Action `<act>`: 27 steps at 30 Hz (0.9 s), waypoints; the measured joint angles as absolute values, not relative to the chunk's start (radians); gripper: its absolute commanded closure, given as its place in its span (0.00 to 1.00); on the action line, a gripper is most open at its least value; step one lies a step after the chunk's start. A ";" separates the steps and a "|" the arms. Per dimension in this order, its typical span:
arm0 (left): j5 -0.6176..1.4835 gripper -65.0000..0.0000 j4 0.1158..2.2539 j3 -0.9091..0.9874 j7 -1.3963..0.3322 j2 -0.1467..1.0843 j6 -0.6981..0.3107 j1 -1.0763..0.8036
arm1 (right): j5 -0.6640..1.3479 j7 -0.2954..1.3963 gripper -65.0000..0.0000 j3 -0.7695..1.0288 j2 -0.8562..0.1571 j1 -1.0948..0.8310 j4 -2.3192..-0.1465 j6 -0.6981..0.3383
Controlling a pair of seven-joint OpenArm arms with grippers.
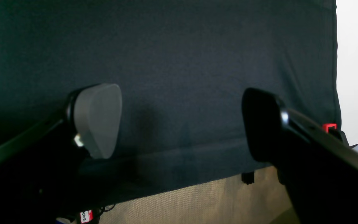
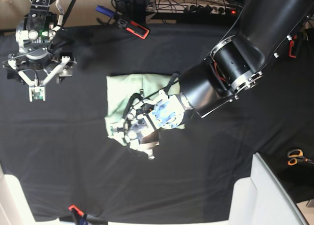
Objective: Fold the T-shirt properly
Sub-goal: 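Drag the folded shirt with the left gripper away from the arms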
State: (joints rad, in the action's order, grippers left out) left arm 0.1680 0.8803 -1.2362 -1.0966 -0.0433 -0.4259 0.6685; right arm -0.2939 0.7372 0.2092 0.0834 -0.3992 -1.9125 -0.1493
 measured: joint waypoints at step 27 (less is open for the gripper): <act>0.179 1.00 0.759 -1.230 -1.046 -0.092 -0.426 0.698 | -0.294 0.741 0.12 0.209 0.083 -0.374 -1.912 -0.149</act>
